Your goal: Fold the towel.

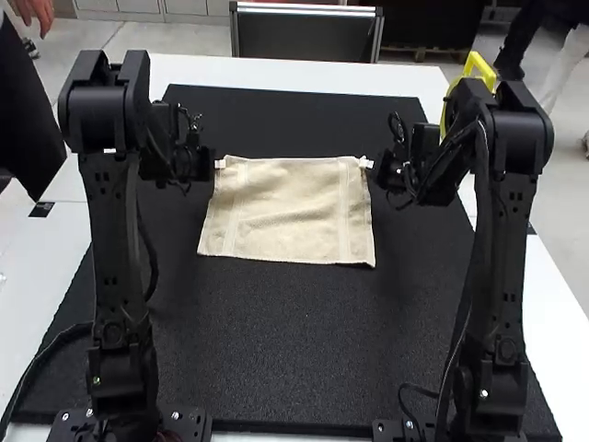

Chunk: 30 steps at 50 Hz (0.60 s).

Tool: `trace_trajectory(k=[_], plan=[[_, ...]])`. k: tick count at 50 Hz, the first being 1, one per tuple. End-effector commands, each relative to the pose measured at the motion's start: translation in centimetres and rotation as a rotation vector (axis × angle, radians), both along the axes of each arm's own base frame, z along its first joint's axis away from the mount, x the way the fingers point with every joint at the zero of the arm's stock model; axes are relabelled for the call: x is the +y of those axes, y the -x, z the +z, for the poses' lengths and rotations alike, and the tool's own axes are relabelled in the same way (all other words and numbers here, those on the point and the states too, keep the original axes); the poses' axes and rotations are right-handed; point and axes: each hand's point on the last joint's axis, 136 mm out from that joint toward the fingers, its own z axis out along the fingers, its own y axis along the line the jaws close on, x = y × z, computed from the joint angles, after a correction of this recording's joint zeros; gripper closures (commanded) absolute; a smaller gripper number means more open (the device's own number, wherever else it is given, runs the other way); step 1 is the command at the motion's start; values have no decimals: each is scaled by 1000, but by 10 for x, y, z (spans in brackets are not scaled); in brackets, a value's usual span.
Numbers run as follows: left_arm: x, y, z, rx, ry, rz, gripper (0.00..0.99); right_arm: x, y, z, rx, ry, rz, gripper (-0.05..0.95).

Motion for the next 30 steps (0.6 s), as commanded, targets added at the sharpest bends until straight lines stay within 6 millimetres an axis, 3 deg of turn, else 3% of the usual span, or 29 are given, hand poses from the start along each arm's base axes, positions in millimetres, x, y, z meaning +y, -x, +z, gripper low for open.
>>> trace_trajectory(k=[1,12,30], plan=[[11,2,20,-46,-6,0,969,-7,1,23,-40,-11,-6,923],[18,12,21,-39,-4,9,969,-7,8,20,-27,-10,-5,923],[12,31,15,-20,1,-17,969,-9,17,44,-62,-20,8,923]])
